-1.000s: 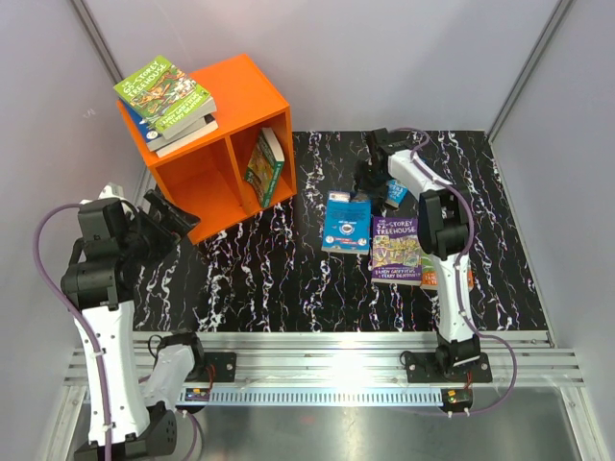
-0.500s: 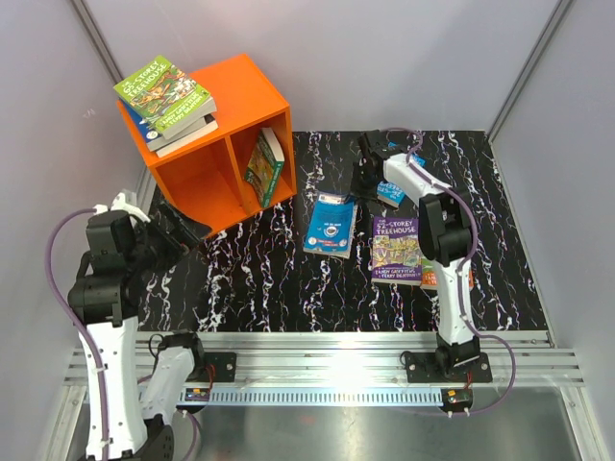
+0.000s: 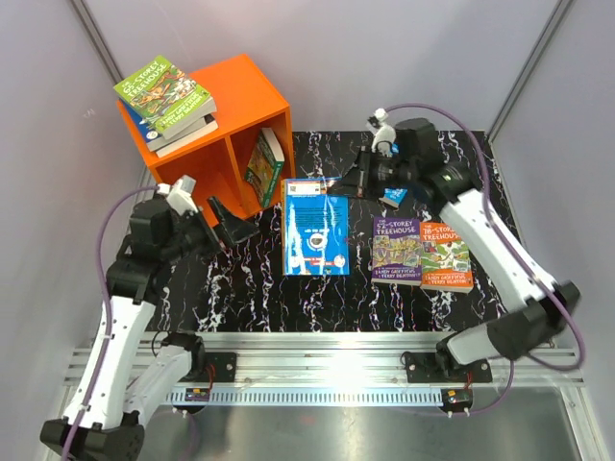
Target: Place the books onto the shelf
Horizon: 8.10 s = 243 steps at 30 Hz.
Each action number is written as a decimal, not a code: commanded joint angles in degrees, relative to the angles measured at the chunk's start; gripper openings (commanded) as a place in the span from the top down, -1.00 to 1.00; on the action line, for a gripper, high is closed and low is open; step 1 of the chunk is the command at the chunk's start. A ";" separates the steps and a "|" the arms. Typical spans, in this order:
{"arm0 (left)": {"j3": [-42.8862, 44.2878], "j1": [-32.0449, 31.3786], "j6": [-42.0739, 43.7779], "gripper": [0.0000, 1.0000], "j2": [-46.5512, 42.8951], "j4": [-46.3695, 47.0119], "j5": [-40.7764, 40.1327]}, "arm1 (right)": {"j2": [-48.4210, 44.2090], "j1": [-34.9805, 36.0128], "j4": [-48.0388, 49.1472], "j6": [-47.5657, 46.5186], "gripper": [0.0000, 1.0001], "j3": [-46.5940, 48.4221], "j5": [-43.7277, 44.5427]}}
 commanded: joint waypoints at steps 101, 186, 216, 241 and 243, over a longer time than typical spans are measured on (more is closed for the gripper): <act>24.93 -68.73 13.22 1.00 23.36 -11.03 -81.49 | 11.36 5.27 -17.00 21.85 -0.99 11.16 -22.20; 17.99 -74.19 -34.32 -0.97 -0.96 -40.47 -72.98 | 19.45 20.30 -1.36 -6.62 1.00 32.35 48.02; 18.35 -74.10 -38.09 -0.97 -2.55 -46.18 -73.34 | 32.09 23.64 5.32 -12.77 1.00 41.14 51.01; 17.47 -74.19 -41.44 -0.98 -2.99 -49.17 -74.48 | 47.13 21.01 16.75 -6.97 0.63 47.19 48.46; 17.47 -74.19 -41.61 -0.97 -2.90 -49.09 -74.39 | 48.80 21.01 15.18 -7.06 0.47 48.78 47.67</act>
